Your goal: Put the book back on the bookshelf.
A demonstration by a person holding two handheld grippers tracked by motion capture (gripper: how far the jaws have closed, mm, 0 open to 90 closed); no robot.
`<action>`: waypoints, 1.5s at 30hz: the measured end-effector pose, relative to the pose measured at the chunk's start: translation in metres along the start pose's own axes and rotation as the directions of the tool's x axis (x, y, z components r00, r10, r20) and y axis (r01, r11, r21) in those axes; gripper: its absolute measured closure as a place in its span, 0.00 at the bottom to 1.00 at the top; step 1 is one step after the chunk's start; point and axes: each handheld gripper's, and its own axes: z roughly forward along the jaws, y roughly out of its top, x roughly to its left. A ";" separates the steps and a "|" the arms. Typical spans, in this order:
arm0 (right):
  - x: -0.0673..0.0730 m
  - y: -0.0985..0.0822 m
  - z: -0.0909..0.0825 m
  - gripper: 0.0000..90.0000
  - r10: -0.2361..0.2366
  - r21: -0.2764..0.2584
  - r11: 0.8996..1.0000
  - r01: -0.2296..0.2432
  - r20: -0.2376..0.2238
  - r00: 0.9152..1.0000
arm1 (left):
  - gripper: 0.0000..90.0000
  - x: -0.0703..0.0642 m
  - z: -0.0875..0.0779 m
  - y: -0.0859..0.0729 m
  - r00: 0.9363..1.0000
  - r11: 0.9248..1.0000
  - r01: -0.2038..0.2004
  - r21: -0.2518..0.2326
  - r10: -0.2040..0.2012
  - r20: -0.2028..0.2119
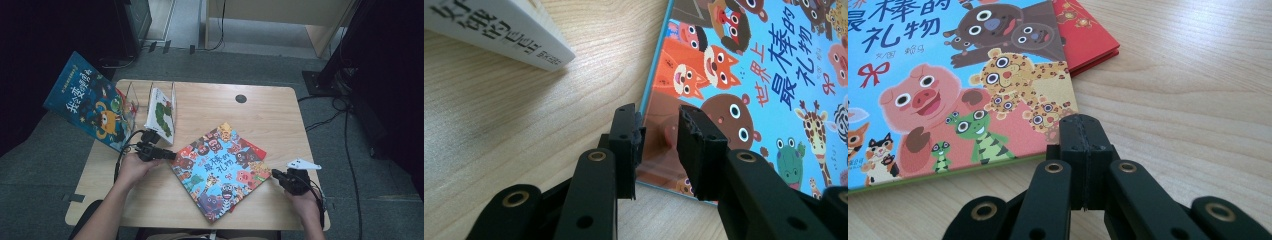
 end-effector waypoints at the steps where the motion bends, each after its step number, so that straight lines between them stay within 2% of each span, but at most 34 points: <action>1: 0.000 0.000 0.000 1.00 0.002 0.001 1.000 -0.002 -0.001 1.000 | 0.77 0.000 0.000 -0.001 1.000 1.000 0.005 -0.003 -0.005 0.002; 4: -0.002 0.002 0.002 1.00 0.005 -0.002 1.000 -0.005 0.000 1.000 | 0.75 0.000 0.000 -0.002 1.000 1.000 0.008 -0.006 -0.008 0.012; 9: -0.004 0.005 0.005 1.00 0.015 -0.004 1.000 -0.015 0.009 1.000 | 0.74 0.001 -0.001 -0.006 0.998 0.999 0.049 -0.012 -0.049 0.040; 14: -0.008 0.010 0.010 1.00 0.029 -0.009 1.000 -0.029 0.011 1.000 | 0.75 0.001 -0.003 -0.009 0.997 0.998 0.060 -0.009 -0.059 0.051; 24: -0.013 0.019 0.019 1.00 0.034 -0.014 0.999 -0.034 0.020 0.999 | 0.73 -0.005 -0.004 -0.016 0.998 0.998 0.052 -0.024 -0.051 0.029; 31: -0.016 0.025 0.025 1.00 0.035 -0.023 0.999 -0.034 0.020 0.999 | 0.70 -0.011 -0.004 -0.023 1.000 0.998 -0.003 -0.055 0.003 -0.001; 36: -0.018 0.030 0.030 1.00 0.036 -0.028 0.999 -0.035 0.017 0.999 | 0.66 -0.011 -0.004 -0.027 1.000 0.997 -0.013 -0.079 0.013 0.003; 37: -0.018 0.030 0.031 1.00 0.035 -0.028 0.999 -0.035 0.019 0.999 | 0.64 -0.012 -0.003 -0.028 1.000 0.996 -0.013 -0.086 0.012 -0.010; 38: -0.018 0.031 0.032 1.00 0.036 -0.028 0.999 -0.035 0.019 0.999 | 0.57 -0.012 0.002 -0.028 0.999 0.999 -0.021 -0.037 0.019 -0.034; 39: -0.018 0.032 0.033 1.00 0.035 -0.029 0.999 -0.035 0.018 0.999 | 0.50 -0.010 0.004 -0.029 1.000 0.999 -0.011 -0.038 0.011 -0.003; 41: -0.019 0.034 0.034 1.00 0.031 -0.032 0.999 -0.030 0.021 0.999 | 0.54 -0.011 0.005 -0.028 0.999 1.000 0.028 -0.014 -0.028 0.024; 45: -0.020 0.036 0.037 1.00 0.034 -0.031 0.999 -0.034 0.016 0.999 | 0.52 -0.013 0.006 -0.030 1.000 1.000 0.001 -0.024 -0.001 0.018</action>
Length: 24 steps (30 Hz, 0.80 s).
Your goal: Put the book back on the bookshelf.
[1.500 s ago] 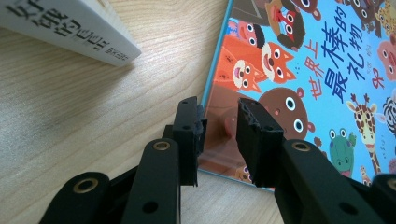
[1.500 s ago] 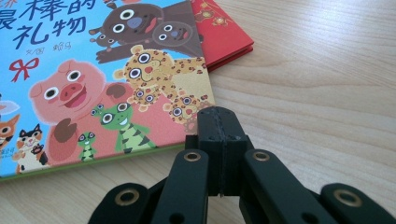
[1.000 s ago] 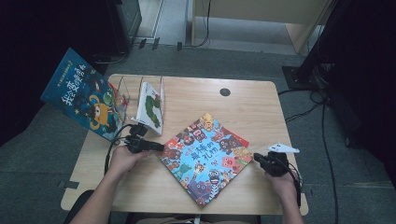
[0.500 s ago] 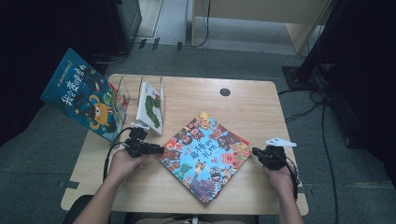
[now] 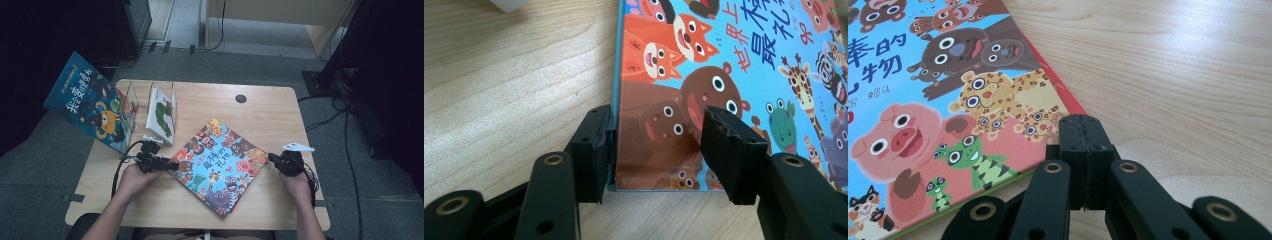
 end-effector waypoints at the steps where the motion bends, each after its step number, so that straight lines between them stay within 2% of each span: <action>1: 0.000 0.000 0.001 1.00 -0.001 -0.002 1.000 0.001 -0.001 1.000 | 0.51 0.000 0.000 0.000 1.000 1.000 -0.006 0.001 0.006 0.004; 6: -0.001 0.003 0.004 1.00 -0.004 -0.003 1.000 0.004 -0.002 1.000 | 0.42 -0.005 0.002 -0.002 0.999 0.999 -0.038 -0.009 0.038 -0.011; 9: -0.002 0.005 0.006 0.99 -0.003 -0.004 1.000 0.003 -0.006 1.000 | 0.38 -0.010 0.003 -0.003 0.997 0.998 -0.057 -0.010 0.057 -0.043; 10: -0.003 0.006 0.007 0.99 -0.003 -0.006 1.000 0.003 -0.007 1.000 | 0.38 -0.012 0.004 -0.003 0.997 0.999 -0.052 -0.013 0.051 -0.053; 12: -0.004 0.007 0.009 0.99 0.003 -0.002 1.000 -0.003 -0.007 1.000 | 0.41 -0.013 0.003 -0.003 0.996 0.999 -0.052 -0.002 0.052 -0.067; 16: -0.007 0.009 0.012 1.00 0.012 0.003 1.000 -0.012 -0.003 1.000 | 0.48 -0.008 -0.003 -0.004 0.999 1.000 0.003 -0.006 -0.003 -0.043; 20: -0.007 0.011 0.013 1.00 0.015 0.008 1.000 -0.015 -0.002 1.000 | 0.54 -0.008 -0.005 -0.006 0.999 1.000 0.004 0.004 -0.004 -0.044; 24: -0.006 0.013 0.015 1.00 0.014 0.008 1.000 -0.014 0.002 1.000 | 0.55 -0.011 -0.006 -0.009 0.999 1.000 0.001 0.018 -0.001 -0.039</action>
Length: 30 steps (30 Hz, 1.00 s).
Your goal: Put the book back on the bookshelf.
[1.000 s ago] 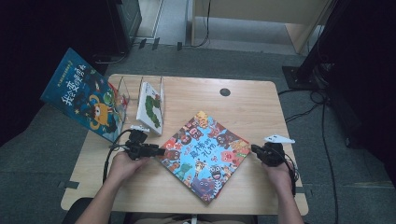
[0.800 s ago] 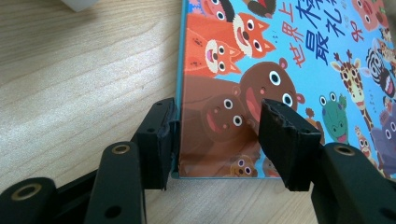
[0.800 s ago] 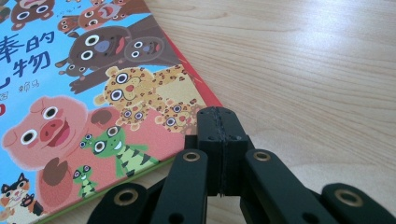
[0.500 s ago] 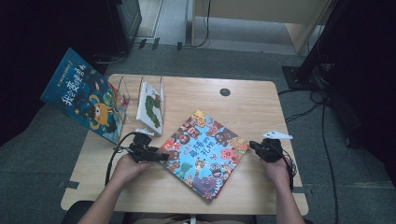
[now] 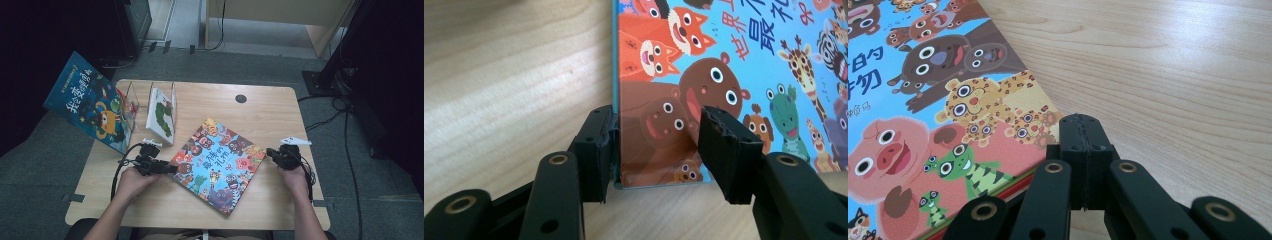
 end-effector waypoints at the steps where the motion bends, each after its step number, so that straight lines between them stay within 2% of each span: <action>1: 0.000 0.000 0.000 1.00 -0.002 0.000 1.000 0.002 0.002 1.000 | 0.56 -0.001 0.000 -0.001 1.000 1.000 0.001 0.002 -0.001 0.004; 9: 0.003 0.004 0.005 1.00 -0.010 -0.005 1.000 0.010 0.008 1.000 | 0.56 -0.006 -0.002 -0.008 1.000 1.000 0.025 0.016 -0.025 0.015; 18: 0.006 0.008 0.010 1.00 -0.010 -0.008 1.000 0.010 0.014 1.000 | 0.67 -0.007 -0.004 -0.012 0.997 0.997 0.070 0.021 -0.071 0.035; 21: 0.007 0.010 0.011 1.00 -0.013 -0.008 1.000 0.013 0.010 1.000 | 0.68 -0.008 -0.005 -0.013 0.997 0.997 0.063 0.036 -0.064 0.043; 23: 0.007 0.011 0.012 1.00 -0.015 -0.007 1.000 0.015 0.013 1.000 | 0.68 -0.009 -0.005 -0.014 0.997 0.997 0.065 0.036 -0.067 0.045; 30: 0.009 0.013 0.015 0.98 -0.022 -0.007 1.000 0.022 0.015 1.000 | 0.55 -0.009 -0.005 -0.010 0.997 0.997 0.072 0.027 -0.073 0.033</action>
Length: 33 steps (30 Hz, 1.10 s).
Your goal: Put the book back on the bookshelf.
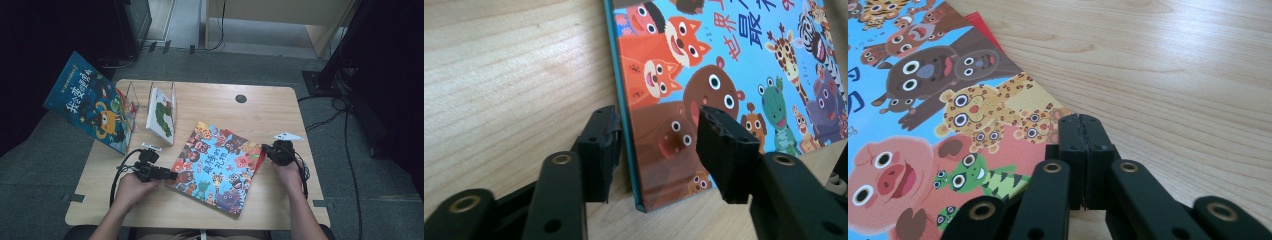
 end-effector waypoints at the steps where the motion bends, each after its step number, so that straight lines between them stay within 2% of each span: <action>1: 0.000 0.000 0.000 0.98 0.004 0.004 1.000 -0.004 0.000 1.000 | 0.54 0.001 -0.001 0.001 1.000 1.000 0.007 -0.002 -0.007 0.002; 7: 0.002 0.000 -0.006 1.00 0.017 0.008 1.000 -0.017 -0.005 1.000 | 0.50 0.007 -0.005 0.011 1.000 1.000 0.016 -0.026 -0.016 -0.003; 10: 0.004 -0.003 -0.009 1.00 0.010 0.014 1.000 -0.010 -0.008 1.000 | 0.48 0.008 -0.005 0.018 1.000 1.000 0.004 -0.021 -0.004 -0.018; 12: 0.006 -0.005 -0.012 1.00 0.009 0.010 1.000 -0.009 -0.016 1.000 | 0.47 0.007 -0.005 0.022 1.000 1.000 0.002 -0.031 -0.002 -0.011; 23: 0.022 -0.015 -0.017 1.00 -0.046 0.037 0.998 0.048 -0.053 0.998 | 0.45 0.009 0.004 0.043 1.000 1.000 -0.001 -0.015 0.000 -0.019; 25: 0.023 -0.016 -0.018 1.00 -0.042 0.042 0.998 0.045 -0.059 0.997 | 0.44 0.010 0.007 0.046 0.999 1.000 -0.009 -0.007 0.009 -0.031; 28: 0.025 -0.018 -0.019 1.00 -0.040 0.044 0.998 0.043 -0.061 0.997 | 0.42 0.013 0.010 0.050 1.000 1.000 0.013 -0.009 -0.013 -0.021; 31: 0.026 -0.019 -0.019 1.00 -0.044 0.045 0.998 0.047 -0.063 0.997 | 0.41 0.012 0.014 0.052 1.000 1.000 -0.003 0.004 0.003 -0.030; 33: 0.026 -0.019 -0.020 1.00 -0.044 0.046 0.998 0.047 -0.065 0.997 | 0.37 0.009 0.017 0.054 0.998 1.000 -0.022 0.002 0.022 -0.054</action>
